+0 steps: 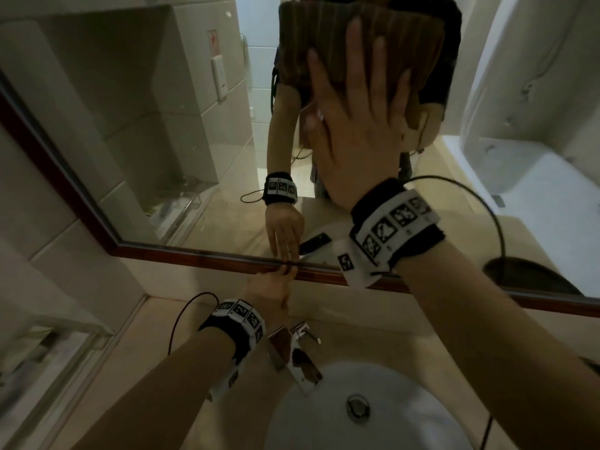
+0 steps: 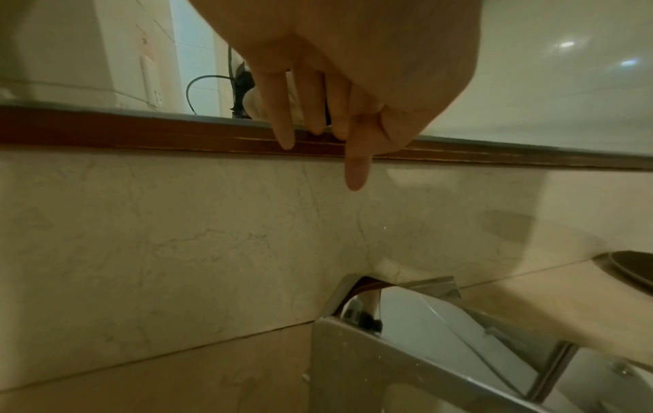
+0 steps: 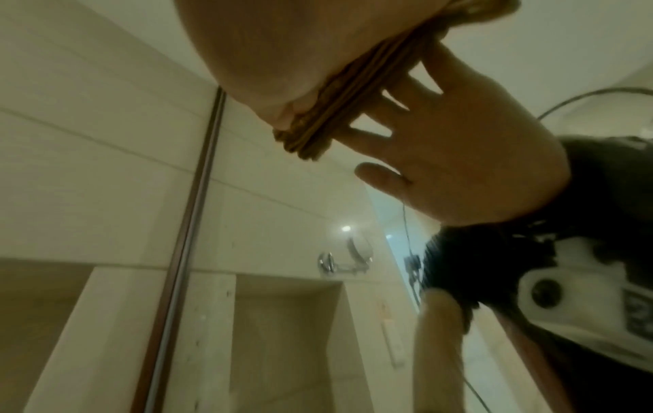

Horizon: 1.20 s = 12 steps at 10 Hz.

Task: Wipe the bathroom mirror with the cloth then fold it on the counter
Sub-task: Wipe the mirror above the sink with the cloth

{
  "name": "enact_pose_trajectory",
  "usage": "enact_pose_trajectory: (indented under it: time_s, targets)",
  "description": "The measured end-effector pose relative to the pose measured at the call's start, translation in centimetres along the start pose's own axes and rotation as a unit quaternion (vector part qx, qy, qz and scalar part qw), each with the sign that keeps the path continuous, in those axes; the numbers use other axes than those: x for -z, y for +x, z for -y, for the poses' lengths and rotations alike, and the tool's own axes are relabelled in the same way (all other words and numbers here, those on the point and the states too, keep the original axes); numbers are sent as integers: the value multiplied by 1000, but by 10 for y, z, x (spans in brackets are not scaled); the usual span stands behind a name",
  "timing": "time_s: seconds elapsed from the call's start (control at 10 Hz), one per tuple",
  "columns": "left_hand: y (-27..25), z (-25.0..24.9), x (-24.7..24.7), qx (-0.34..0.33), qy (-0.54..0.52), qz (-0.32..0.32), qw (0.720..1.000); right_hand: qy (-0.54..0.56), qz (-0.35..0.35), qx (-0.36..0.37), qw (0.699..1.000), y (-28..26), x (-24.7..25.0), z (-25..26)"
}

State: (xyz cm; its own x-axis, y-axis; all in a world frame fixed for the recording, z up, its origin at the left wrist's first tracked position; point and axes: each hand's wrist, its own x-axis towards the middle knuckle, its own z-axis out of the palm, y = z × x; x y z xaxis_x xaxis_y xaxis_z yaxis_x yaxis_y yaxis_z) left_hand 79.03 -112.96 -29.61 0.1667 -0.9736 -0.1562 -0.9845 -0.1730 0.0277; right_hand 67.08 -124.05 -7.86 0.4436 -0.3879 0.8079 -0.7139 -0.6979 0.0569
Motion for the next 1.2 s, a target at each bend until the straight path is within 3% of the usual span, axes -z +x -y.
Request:
enact_pose_trajectory:
  time_s: [0.1,0.2,0.4,0.6,0.8,0.9,1.0,1.2]
  targets:
    - [-3,-2,1,11,-31,-22,999,-12,66,30,997,-56,-29,10]
    - [-1,-2,4,17,-19,-26,999,-4,178,86,980,-155,-82,8]
    - [3,-5,6,43,16,-4,999,-25,266,111,957,-255,-136,-1]
    - [5,0,-6,46,-23,-29,998,48,219,94,970,-215,-116,3]
    - [9,3,15,39,12,34,999,73,46,28,996,-67,-45,17]
    - [6,4,18,16,58,46,997,42,10,-14,999,-46,-38,24]
    - [6,10,12,-25,47,-7,999,30,70,0,997,-88,-65,37]
    - [4,23,20,-61,49,-38,996,-2,251,23,968,-206,-124,57]
